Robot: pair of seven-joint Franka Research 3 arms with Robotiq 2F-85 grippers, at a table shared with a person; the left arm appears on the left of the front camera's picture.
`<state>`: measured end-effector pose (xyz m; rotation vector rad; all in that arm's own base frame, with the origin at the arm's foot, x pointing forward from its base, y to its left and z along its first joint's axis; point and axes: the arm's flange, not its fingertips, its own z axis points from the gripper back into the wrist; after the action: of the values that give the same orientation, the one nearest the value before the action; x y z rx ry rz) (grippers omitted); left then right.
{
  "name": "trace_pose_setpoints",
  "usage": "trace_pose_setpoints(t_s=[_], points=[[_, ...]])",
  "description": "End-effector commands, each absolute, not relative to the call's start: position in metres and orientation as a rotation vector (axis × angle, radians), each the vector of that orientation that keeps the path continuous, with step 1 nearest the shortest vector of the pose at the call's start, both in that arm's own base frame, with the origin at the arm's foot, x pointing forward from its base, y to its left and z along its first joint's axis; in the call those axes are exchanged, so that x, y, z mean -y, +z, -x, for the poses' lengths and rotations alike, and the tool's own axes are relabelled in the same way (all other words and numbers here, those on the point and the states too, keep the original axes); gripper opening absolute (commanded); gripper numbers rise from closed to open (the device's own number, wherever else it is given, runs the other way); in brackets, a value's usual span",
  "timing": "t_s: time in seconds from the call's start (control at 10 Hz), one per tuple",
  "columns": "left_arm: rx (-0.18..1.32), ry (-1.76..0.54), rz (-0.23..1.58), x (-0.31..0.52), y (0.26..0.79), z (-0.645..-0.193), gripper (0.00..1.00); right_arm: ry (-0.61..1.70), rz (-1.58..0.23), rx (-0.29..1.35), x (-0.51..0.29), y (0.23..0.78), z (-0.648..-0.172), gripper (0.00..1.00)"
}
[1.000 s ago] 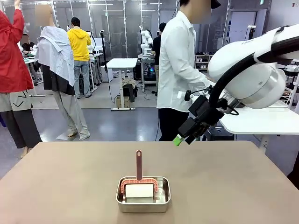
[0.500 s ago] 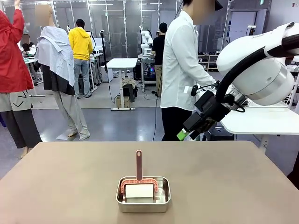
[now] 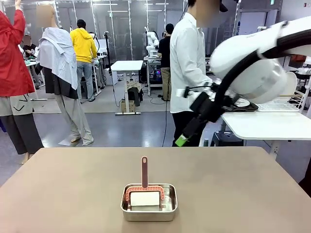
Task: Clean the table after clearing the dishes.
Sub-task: When the right (or left) Handle tray is removed, use the right hand (or left hand) to clean the right (or left) side of the table with the Lint Roller.
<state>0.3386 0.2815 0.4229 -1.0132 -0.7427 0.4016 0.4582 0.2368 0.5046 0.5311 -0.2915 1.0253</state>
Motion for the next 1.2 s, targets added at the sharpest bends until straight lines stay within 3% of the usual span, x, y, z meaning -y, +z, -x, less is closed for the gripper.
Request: trace_pose_setpoints(t_s=[0.0,0.4,0.5,0.7,1.1], points=[[0.742,0.414,1.033,-0.283,0.427,-0.337,1.0,1.318,-0.433,0.205,-0.287,0.511,-0.492,1.0],[0.742,0.414,1.033,-0.283,0.427,-0.337,1.0,1.643,-0.263,0.104,-0.368,0.516,-0.515,1.0],[0.742,0.414,1.033,-0.283,0.427,-0.337,1.0,1.653,-0.342,-0.005,-0.395,0.507,-0.536,1.0],[0.742,0.414,1.033,-0.283,0.427,-0.337,1.0,1.655,-0.356,-0.033,-0.406,0.502,-0.543,1.0],[0.742,0.414,1.033,-0.283,0.427,-0.337,1.0,1.632,-0.276,-0.137,-0.442,0.47,-0.559,1.0]])
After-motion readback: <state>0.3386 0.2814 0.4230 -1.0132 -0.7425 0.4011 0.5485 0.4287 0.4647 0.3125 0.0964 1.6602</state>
